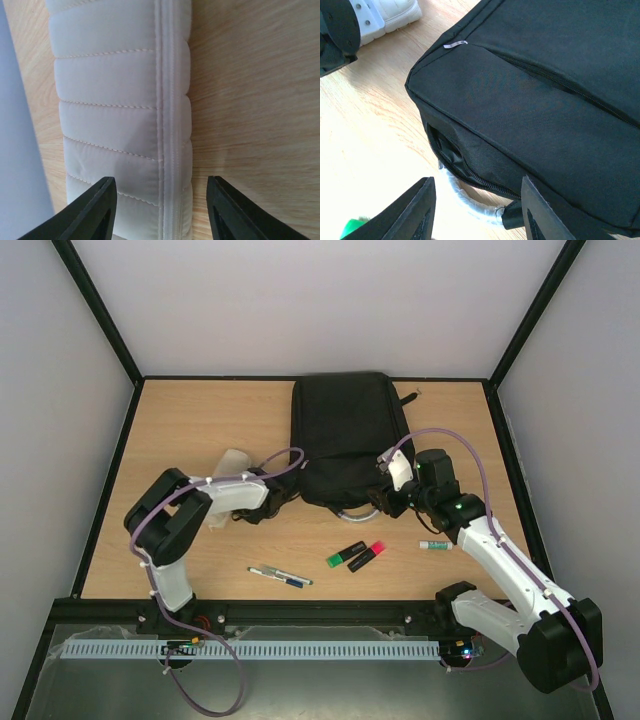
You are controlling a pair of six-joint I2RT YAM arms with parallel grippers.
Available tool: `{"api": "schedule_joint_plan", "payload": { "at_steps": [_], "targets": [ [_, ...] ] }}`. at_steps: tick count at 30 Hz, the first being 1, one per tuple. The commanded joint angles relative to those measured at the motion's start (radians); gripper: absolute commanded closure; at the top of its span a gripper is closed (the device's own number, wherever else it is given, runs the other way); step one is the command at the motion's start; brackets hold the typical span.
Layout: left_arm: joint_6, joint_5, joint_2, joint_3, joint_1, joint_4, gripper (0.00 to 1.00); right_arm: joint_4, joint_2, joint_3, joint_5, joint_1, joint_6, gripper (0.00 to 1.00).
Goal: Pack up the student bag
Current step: Adjust the stationery at the center of the board.
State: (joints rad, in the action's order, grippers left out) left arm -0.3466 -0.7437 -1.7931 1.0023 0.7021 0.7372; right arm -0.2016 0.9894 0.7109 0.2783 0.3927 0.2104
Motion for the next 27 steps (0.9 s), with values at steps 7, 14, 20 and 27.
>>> {"api": "schedule_joint_plan", "payload": {
  "at_steps": [7, 14, 20, 27],
  "targets": [
    [-0.070, -0.170, -0.065, 0.044, 0.038, 0.098, 0.69, -0.018, -0.021, -0.015, -0.002, -0.005, 0.010, 0.53],
    [-0.058, -0.175, 0.035, 0.059, 0.040, 0.106, 0.96, -0.016, -0.023, -0.017, -0.005, -0.006, 0.011, 0.53],
    [-0.029, -0.062, 0.111, 0.112, 0.042, 0.118, 0.98, -0.015, -0.021, -0.018, -0.010, -0.007, 0.011, 0.53],
    [0.033, 0.490, 0.281, 0.135, 0.036, -0.014, 0.98, -0.015, -0.015, -0.018, -0.014, -0.008, 0.011, 0.53]
  ]
}}
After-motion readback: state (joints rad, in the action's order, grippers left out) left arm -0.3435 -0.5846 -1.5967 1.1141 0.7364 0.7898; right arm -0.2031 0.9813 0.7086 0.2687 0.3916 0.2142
